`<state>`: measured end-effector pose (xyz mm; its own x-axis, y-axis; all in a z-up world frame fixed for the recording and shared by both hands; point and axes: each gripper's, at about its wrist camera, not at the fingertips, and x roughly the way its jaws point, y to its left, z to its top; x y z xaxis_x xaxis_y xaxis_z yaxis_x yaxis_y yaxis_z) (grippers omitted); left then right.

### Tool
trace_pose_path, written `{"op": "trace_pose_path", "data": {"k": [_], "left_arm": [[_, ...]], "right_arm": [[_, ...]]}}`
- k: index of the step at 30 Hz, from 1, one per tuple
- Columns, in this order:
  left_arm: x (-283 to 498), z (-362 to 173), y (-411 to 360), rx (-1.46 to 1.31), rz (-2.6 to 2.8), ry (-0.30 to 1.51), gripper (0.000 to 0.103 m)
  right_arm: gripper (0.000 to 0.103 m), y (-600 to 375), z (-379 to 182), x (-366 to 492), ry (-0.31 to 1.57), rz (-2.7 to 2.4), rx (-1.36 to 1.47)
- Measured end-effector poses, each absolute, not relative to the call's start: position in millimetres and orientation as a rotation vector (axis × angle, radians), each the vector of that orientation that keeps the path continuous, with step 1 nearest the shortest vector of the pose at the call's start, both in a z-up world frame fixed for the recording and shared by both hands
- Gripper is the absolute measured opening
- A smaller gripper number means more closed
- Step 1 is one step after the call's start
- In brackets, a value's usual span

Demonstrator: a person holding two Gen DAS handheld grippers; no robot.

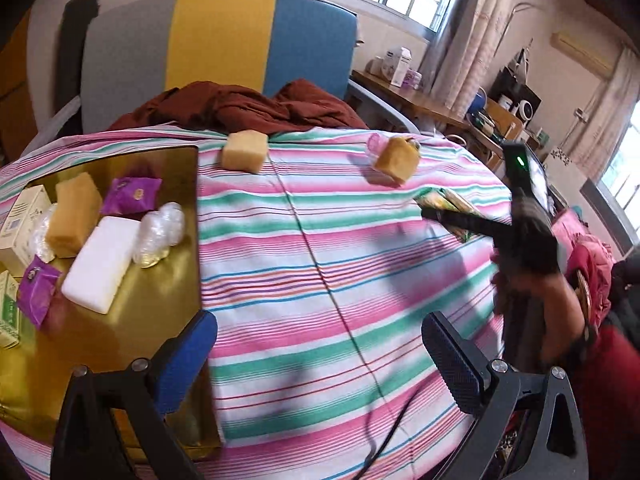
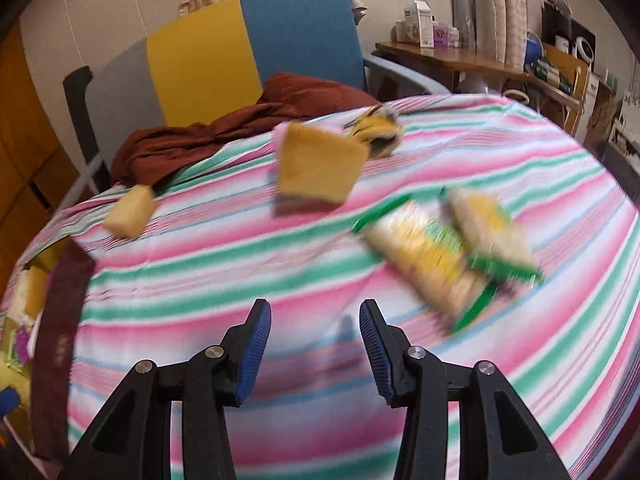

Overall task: Organize objects
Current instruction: 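Grasp a WEIDAN cracker packet with the right tool while the left tool moves to another packet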

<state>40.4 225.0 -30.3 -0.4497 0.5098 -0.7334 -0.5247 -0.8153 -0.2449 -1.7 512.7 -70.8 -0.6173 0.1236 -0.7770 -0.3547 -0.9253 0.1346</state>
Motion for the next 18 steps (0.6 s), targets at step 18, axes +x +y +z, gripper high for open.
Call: {"op": "trace_pose_path", "data": {"k": [18], "left_arm": [[45,-28,239,-1.136,2.255,0.062,0.103]], "right_arm": [[0.054,598,-84,-36,0.338,2.511,-1.417]]}}
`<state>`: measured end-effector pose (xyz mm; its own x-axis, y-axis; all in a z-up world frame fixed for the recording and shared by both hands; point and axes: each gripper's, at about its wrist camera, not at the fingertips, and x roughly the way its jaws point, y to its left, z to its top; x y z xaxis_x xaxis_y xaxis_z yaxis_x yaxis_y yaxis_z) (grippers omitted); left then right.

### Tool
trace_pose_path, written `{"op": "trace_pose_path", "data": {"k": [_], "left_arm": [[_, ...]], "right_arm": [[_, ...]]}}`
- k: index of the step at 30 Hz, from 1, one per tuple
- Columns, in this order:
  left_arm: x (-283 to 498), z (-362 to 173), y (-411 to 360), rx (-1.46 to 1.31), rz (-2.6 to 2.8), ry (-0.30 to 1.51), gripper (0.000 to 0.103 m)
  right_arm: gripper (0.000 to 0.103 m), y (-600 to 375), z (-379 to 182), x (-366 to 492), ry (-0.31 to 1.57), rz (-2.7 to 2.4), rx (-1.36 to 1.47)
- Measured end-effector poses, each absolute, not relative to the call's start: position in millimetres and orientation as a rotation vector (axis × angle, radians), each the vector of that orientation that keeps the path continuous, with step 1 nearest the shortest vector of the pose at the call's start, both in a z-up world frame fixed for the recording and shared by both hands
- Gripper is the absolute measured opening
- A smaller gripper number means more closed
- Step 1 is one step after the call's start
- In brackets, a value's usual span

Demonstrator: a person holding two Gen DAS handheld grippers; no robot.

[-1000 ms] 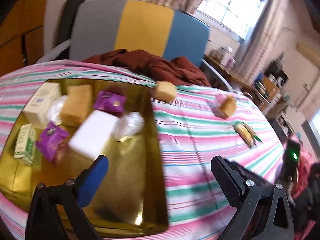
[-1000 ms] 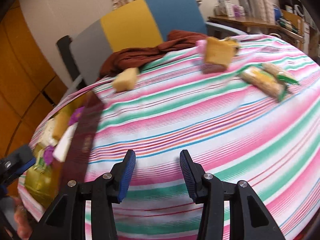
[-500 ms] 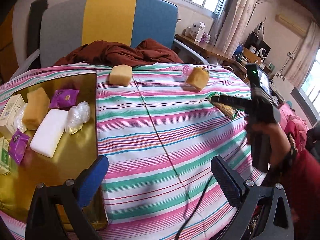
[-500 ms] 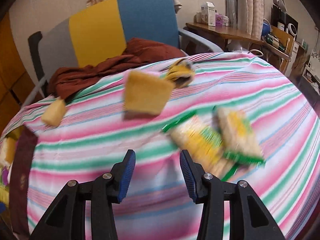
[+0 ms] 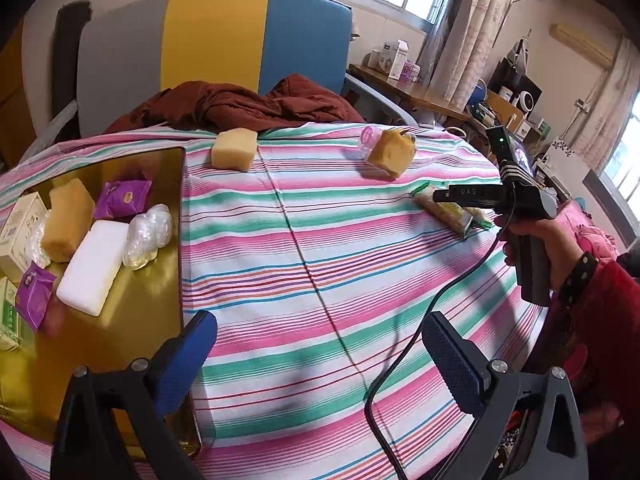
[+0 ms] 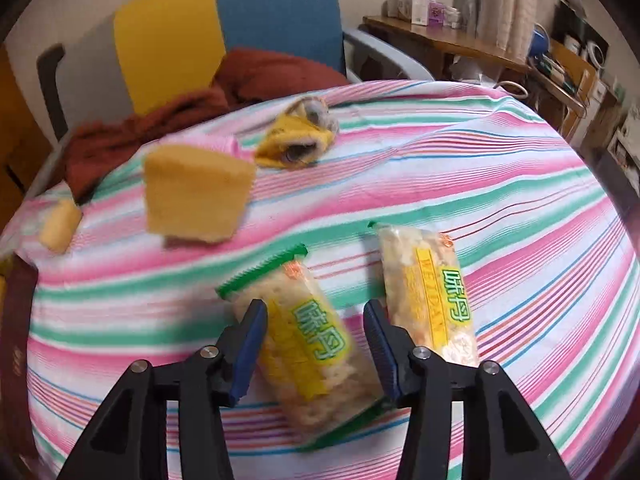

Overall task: Organize objects
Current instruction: 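Grasp a WEIDAN cracker packet with the right tool while the left tool moves to another packet, then grasp the second WEIDAN cracker packet with the left tool while the right tool lifts its packet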

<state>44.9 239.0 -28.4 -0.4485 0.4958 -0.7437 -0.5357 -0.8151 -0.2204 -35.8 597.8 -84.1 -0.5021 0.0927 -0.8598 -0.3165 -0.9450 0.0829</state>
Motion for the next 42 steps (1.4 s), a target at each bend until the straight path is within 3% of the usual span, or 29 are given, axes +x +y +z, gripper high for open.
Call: {"op": "trace_pose_path", "data": {"k": [6,9,13,18,28,33,35,42], "left_arm": [[44,-18,243,-1.090,2.266,0.043,0.103],[39,-16,251,-1.094,2.263,0.043,0.103],[34,-14,260,-1.079,2.272,0.050,0.103],[29,-18,272,-1.109,2.261,0.047,0.103],[24,-24,314,-1.116,2.212,0.194,0.103],[13,-26,340,-1.075,2.203,0.276,0.103],[7,-30,354,-1.058,2.195,0.306,0.103],[-17,-54,419,-1.052,2.113,0.448,0.103]], "right_arm": [[0.057,598,-95,-8,0.919,2.564,-1.436],[0.057,569,-99,11,1.047,2.629,-1.425],[0.057,562,-88,44,1.014,2.675,-1.233],[0.057,600,-65,58,0.699,2.539,-1.055],[0.057,645,-92,6,0.445,2.384,-1.197],[0.059,647,-102,7,0.456,2.422,-1.201],[0.051,648,-104,7,0.447,2.440,-1.193],[0.050,639,-100,42,0.542,2.384,-1.085]]}}
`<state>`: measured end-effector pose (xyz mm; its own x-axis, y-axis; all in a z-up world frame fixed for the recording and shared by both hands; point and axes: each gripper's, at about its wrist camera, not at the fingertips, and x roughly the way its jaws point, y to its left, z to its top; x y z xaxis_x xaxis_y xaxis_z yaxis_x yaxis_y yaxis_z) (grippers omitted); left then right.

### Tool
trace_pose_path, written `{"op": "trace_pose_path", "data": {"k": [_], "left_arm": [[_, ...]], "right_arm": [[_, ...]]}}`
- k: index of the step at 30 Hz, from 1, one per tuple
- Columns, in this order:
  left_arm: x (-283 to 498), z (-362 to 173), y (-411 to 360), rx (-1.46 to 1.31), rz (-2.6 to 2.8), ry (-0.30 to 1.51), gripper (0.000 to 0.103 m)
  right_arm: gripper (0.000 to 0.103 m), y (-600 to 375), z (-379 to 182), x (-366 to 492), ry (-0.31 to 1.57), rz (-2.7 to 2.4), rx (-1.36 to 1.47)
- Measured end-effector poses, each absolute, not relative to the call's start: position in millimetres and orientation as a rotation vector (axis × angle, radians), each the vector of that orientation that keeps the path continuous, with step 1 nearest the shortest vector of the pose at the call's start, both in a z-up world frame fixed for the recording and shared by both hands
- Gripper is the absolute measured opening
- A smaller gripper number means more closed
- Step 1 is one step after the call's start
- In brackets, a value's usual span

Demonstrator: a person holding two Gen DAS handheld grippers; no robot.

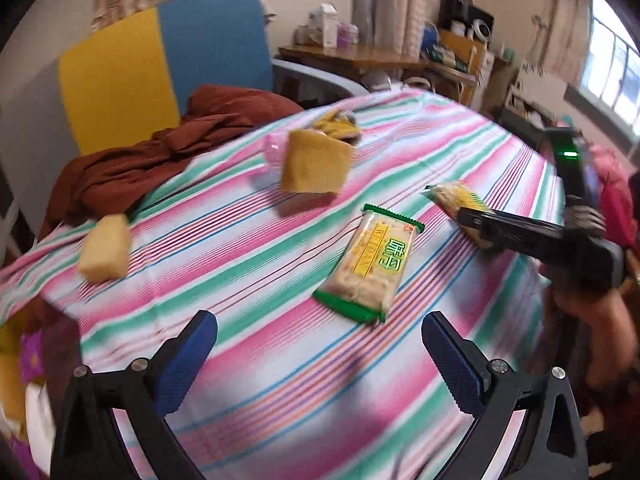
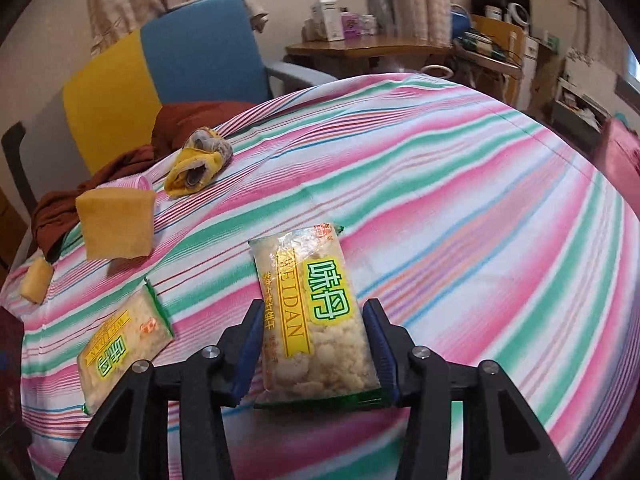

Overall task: Organize objects
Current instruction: 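Grasp the second WEIDAN cracker packet with the left tool while the right tool lifts its packet, then carry both WEIDAN packets in the left and right tools over the tray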

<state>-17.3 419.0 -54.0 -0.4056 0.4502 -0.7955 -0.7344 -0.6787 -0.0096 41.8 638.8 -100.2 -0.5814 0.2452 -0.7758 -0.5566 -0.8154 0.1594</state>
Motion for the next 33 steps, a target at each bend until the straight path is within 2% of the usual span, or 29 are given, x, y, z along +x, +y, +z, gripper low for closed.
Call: {"op": "trace_pose_path", "data": {"k": [8,9,12,17,19,24,33], "left_arm": [[-24,-80,483,-0.940,1.997,0.642,0.103],[-25,-85,488,-0.927,1.981,0.663,0.100],[-27,-98,494,-0.923,1.959,0.688,0.083],[-39,-102,488,-0.973,1.929,0.550,0.077],[-41,-102,485,-0.970,1.937,0.526,0.065],[-32,-102,485,-0.915,1.950,0.552,0.050],[-23,-100,473,-0.854,2.037,0.578,0.048]], "right_arm": [[0.050,621,-98,66,0.536,2.338,-0.992],[0.050,620,-98,65,0.523,2.334,-0.991],[0.050,619,-99,66,0.516,2.334,-0.980],[0.050,618,-101,64,0.511,2.334,-0.970],[0.050,617,-102,64,0.507,2.334,-0.964],[0.050,616,-103,64,0.503,2.334,-0.960],[0.049,615,-102,66,0.490,2.332,-0.946]]}}
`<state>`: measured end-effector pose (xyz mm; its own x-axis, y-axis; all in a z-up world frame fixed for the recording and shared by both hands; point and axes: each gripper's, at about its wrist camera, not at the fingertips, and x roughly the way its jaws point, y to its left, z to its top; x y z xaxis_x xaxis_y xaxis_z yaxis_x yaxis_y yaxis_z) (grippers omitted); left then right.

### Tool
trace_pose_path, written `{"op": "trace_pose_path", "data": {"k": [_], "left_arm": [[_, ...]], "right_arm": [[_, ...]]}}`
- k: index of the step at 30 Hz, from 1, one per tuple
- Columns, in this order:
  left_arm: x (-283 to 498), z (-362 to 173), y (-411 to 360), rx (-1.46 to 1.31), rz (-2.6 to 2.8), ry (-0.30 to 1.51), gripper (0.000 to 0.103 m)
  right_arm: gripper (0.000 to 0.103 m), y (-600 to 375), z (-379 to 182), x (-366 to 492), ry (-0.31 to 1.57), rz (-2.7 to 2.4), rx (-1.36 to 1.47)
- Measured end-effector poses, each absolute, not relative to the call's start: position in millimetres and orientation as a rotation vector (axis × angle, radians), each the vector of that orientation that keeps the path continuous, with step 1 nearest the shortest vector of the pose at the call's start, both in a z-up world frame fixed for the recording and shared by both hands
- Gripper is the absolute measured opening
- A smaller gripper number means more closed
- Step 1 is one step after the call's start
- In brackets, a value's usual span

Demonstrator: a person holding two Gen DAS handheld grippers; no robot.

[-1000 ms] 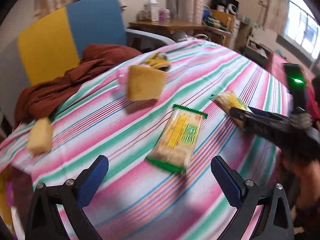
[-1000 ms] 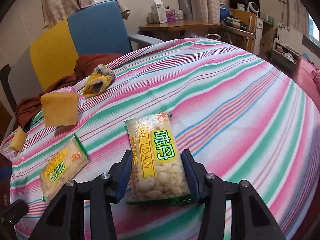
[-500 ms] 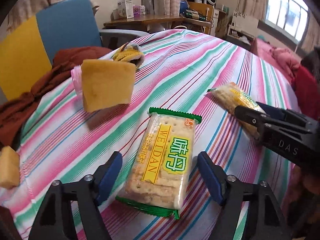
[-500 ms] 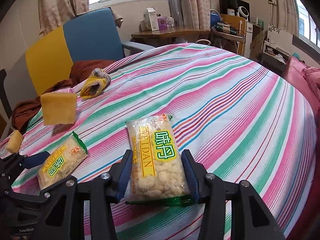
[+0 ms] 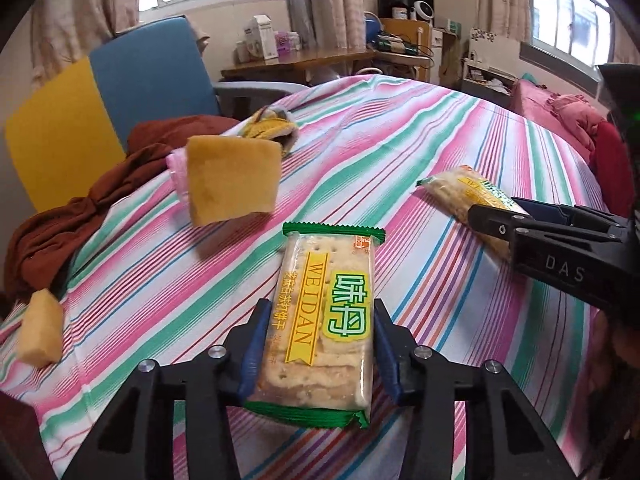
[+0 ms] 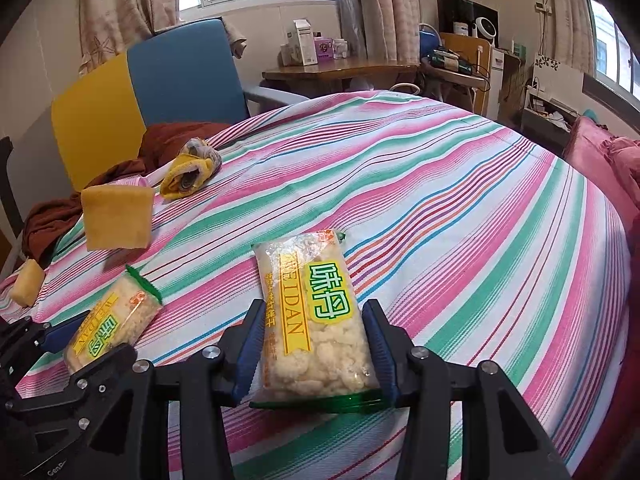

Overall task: Organize objects
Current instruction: 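Carry both WEIDAN packets in the left and right tools over the tray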

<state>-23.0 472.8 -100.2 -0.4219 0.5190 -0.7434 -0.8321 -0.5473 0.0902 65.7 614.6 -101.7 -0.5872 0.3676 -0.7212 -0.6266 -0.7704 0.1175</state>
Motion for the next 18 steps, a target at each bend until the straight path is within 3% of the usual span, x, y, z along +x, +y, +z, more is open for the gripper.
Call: {"op": "trace_pose_path", "data": {"k": [18], "left_arm": [[3,-80,386,-0.806,2.222,0.368,0.048]], "right_arm": [[0.049,553,-89,81,0.411,2.371,-0.954]]}}
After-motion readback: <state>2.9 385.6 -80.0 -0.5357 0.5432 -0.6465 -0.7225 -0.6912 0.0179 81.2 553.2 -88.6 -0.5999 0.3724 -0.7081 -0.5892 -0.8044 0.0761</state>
